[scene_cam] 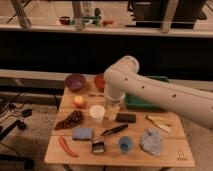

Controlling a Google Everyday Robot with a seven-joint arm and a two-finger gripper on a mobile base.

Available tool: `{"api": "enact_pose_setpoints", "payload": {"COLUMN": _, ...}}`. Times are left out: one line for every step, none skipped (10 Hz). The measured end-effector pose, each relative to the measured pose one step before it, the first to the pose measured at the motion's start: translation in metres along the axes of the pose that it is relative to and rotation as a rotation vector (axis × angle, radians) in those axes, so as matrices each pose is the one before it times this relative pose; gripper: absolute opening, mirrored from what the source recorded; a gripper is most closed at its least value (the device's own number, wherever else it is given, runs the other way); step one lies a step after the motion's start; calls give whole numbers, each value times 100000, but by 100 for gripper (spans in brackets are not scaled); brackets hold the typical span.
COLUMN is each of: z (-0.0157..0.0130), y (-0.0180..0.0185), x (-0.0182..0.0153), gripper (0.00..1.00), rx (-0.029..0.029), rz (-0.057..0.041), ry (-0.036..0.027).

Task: Place apple in purple bowl

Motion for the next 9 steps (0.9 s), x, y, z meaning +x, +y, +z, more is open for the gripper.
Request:
{"api": "enact_pose_setpoints", "payload": {"z": 765, "y": -1238, "x": -1829, "gripper": 80, "rx": -162, "rz": -1965, "ry": -509}}
{"api": "enact_pose_setpoints", "payload": {"z": 569, "y": -1078, "x": -1437, "gripper": 80, "rx": 240, "rz": -1597, "ry": -950}}
{"api": "enact_pose_setpoints", "payload": {"z": 577, "y": -1069, "x": -1221, "gripper": 80, "rx": 178, "rz": -1471, "ry": -869}}
{"api": "enact_pose_setpoints", "payload": {"z": 744, "y": -1470, "x": -1557, "gripper": 80, "rx": 1232, "rz": -2173, "ry": -1943}}
{"api": "enact_pose_setpoints", "payload": {"z": 548, "y": -1121, "x": -972, "gripper": 80, "rx": 1462, "rz": -1656, "ry": -1442}}
{"api": "enact_pose_setpoints", "payload": {"z": 776, "y": -1358, "x": -729, "gripper": 80, "rx": 1913, "rz": -1478, "ry": -1392}}
{"api": "enact_pose_setpoints", "payload": {"z": 829, "y": -986, "x": -642, "gripper": 80, "rx": 1967, "rz": -1056, "ry": -1990}}
{"api": "enact_pose_setpoints", "payload": {"z": 504, "y": -508, "x": -326, "gripper": 80, "rx": 1456, "rz": -822, "ry": -689}}
{"api": "enact_pose_setpoints", "payload": {"z": 723, "y": -670, "x": -929, "gripper": 80, "rx": 1743, "rz": -1921, "ry": -1040}}
